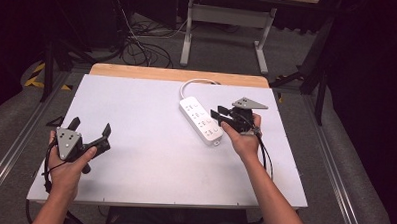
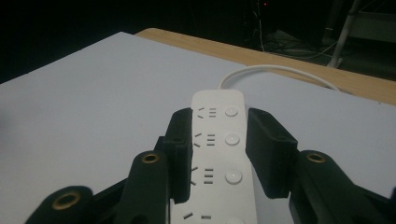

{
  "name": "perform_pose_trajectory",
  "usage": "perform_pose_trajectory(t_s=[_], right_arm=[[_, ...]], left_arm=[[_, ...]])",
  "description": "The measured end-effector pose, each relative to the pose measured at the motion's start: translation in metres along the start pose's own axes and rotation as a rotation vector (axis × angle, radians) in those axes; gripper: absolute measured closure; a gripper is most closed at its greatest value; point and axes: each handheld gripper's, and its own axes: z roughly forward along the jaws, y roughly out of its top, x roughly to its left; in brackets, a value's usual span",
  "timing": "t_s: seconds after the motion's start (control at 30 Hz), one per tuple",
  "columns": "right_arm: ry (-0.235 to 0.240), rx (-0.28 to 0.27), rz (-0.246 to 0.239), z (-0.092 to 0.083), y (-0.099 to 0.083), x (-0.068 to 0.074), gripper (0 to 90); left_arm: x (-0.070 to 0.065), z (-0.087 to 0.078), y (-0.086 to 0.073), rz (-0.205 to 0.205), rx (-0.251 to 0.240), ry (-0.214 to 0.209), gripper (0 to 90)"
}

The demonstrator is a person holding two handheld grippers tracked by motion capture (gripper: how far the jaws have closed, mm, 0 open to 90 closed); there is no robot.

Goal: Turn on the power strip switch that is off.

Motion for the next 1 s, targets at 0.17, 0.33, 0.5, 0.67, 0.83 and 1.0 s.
perform_pose_trajectory(t_s=[0.17,0.33,0.5,0.67,0.83,1.0], right_arm=[[-0.001,-0.028,-0.002,-0.009,0.002,0.002,57.4],[-0.005,-0.065,0.0,-0.018,0.001,-0.001,52.1],[-0.025,-0.08,0.0,-0.023,0.0,-0.003,43.6],[-0.026,-0.101,0.003,-0.028,-0.001,-0.005,41.7],[-0.022,-0.134,0.007,-0.035,-0.004,-0.008,38.4],[-0.046,-0.164,-0.01,-0.042,-0.008,-0.008,24.8]], left_arm=[[0.001,0.0,0.0,-0.009,-0.003,-0.002,6.6],[0.002,0.0,0.0,-0.011,-0.003,0.0,6.6],[0.001,0.001,0.0,-0.009,-0.002,-0.003,6.6],[0.002,0.001,0.0,-0.011,0.0,-0.002,6.6],[0.003,0.0,0.001,-0.012,-0.002,0.0,6.6],[0.002,0.0,0.0,-0.014,-0.001,-0.004,6.6]])
